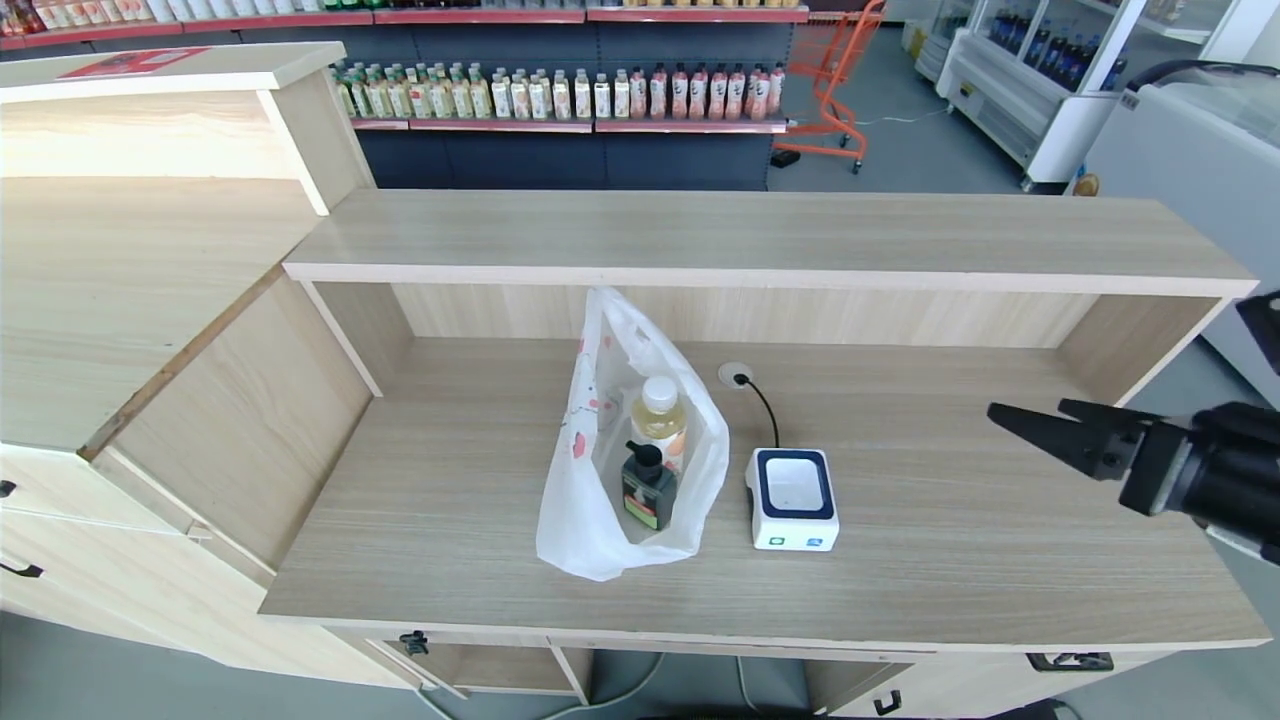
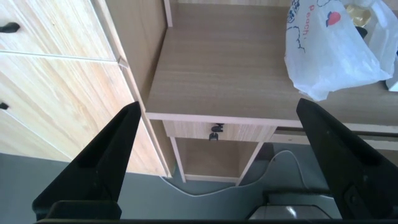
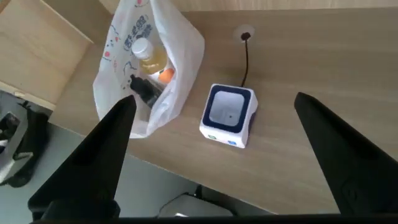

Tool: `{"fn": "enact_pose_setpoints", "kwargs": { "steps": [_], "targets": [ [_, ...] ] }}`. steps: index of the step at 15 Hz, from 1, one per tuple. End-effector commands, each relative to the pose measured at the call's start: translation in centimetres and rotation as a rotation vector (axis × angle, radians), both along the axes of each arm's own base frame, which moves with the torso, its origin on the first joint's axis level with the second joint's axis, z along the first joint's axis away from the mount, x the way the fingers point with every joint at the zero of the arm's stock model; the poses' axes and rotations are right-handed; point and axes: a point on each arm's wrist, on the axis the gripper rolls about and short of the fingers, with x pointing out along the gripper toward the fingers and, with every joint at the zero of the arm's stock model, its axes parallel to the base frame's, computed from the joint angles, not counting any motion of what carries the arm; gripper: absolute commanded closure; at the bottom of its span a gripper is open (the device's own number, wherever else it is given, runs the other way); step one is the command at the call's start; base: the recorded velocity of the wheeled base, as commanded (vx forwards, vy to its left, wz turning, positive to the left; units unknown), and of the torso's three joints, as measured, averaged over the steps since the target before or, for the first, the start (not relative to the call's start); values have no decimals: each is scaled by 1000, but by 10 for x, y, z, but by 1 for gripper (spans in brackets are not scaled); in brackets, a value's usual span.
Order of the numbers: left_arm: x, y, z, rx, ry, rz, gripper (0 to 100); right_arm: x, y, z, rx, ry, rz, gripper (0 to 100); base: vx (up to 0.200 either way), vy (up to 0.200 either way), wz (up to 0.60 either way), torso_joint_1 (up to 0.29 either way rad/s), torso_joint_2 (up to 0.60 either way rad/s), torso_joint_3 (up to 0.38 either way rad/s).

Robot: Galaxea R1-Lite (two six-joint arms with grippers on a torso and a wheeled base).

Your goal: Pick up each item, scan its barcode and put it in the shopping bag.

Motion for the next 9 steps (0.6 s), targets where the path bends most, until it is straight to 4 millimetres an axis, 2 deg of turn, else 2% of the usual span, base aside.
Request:
{"fn": "enact_pose_setpoints", "kwargs": {
  "steps": [1,2,5,7,9],
  "targets": [
    [0,0,0,1,0,0,0,-139,-20,-70,-99,-50,-274,0,0,0,0,0,0,0],
    [0,0,0,1,0,1,0,-157,-18,-84,-137,-90,-276,0,0,0,0,0,0,0],
    [0,0,0,-1,0,0,0,-180,-20,-104,-180,-114,-426,0,0,0,0,0,0,0],
    [0,0,0,-1,0,0,0,-196,-20,-125,-169,-113,-399,0,0,0,0,0,0,0],
    [0,0,0,1,0,0,0,-199,-21,-124,-158,-163,-393,0,0,0,0,0,0,0]
  ]
}}
